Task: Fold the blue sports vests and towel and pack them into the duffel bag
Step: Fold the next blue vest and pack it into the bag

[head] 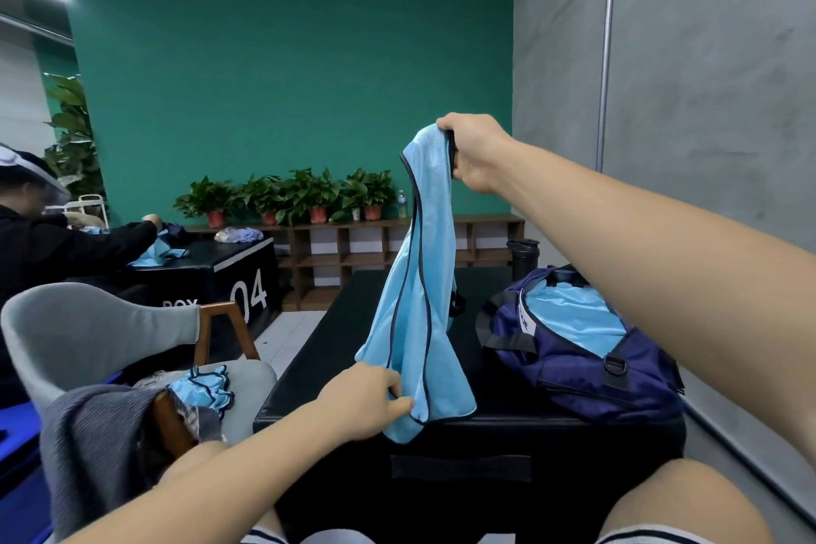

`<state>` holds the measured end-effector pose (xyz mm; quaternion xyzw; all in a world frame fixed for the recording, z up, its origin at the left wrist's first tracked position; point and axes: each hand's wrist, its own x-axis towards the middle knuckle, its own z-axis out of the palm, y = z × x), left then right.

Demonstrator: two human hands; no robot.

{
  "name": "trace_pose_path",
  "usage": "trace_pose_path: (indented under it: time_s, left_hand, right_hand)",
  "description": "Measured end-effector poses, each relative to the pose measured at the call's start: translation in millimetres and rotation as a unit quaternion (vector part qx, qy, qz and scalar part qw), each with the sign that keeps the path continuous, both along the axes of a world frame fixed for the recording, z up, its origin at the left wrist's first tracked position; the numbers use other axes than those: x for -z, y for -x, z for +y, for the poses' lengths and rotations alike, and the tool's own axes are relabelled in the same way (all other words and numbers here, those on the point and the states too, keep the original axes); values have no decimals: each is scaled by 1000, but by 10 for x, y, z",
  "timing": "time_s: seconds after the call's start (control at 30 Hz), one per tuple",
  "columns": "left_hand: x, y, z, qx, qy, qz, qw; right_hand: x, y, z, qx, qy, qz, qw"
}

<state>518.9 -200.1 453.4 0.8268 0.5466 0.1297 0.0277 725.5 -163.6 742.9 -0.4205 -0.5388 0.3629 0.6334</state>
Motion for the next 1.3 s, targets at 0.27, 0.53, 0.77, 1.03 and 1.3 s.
trace_pose_path:
  time_s: [0.27, 0.53, 0.77, 1.03, 1.3]
  left_hand:
    - [-25, 752, 156, -62, -17, -41, 997]
    - [-519, 1429, 258, -77, -109, -57, 989]
    - [-1171, 1769, 331, -102, -212, -127, 964]
    - [-1968, 1915, 247, -80, -198, -304, 929]
    - [-2557, 1923, 192, -10, -158, -535, 830]
  right_hand:
    - [32, -186, -14, 9, 6, 16, 1000]
    - [34, -418, -23, 5, 9, 46, 999]
    - [-13, -599, -92, -7, -3, 32, 999]
    - [-144, -704, -142, 27, -67, -5, 997]
    - [-296, -761, -184, 74, -130, -8, 989]
